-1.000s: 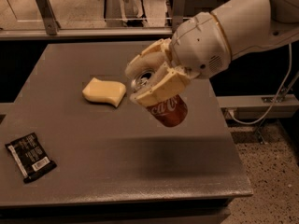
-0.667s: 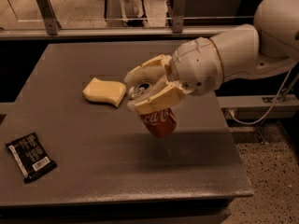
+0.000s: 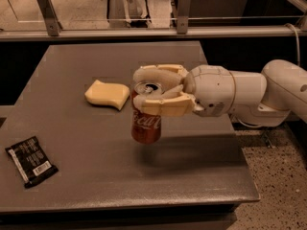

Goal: Place coke can upright

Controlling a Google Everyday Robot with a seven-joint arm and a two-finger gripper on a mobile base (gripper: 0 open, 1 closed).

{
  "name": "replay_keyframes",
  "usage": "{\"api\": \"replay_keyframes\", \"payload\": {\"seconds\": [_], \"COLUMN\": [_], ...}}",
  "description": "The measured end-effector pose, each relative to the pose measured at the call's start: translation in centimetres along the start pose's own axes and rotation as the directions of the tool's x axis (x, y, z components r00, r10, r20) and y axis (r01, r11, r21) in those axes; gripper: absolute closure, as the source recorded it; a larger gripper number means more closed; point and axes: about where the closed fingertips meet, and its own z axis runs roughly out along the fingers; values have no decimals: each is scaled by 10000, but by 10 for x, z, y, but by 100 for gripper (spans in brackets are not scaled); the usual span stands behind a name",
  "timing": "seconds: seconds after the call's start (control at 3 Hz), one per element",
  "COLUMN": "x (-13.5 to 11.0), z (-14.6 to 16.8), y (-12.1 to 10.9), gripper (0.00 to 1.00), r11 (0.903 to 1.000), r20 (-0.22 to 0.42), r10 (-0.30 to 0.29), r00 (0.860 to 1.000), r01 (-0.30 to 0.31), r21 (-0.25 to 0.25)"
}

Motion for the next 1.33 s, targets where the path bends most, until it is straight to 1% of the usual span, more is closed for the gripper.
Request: {"api": "replay_keyframes", "payload": {"seconds": [0.33, 0.67, 1.0, 1.33], "x": [-3, 0, 1, 7], "z": [-10, -22, -28, -34], "y": [-1, -2, -2, -2], "gripper": [100, 100, 100, 100], "r11": [9991, 9971, 9968, 9962], "r20": [1001, 978, 352, -312], "r10": [76, 73, -50, -104], "r00": [9949, 9952, 9994, 9995], "r01": [-117, -147, 22, 130], "r21": [404, 752, 796, 858]}}
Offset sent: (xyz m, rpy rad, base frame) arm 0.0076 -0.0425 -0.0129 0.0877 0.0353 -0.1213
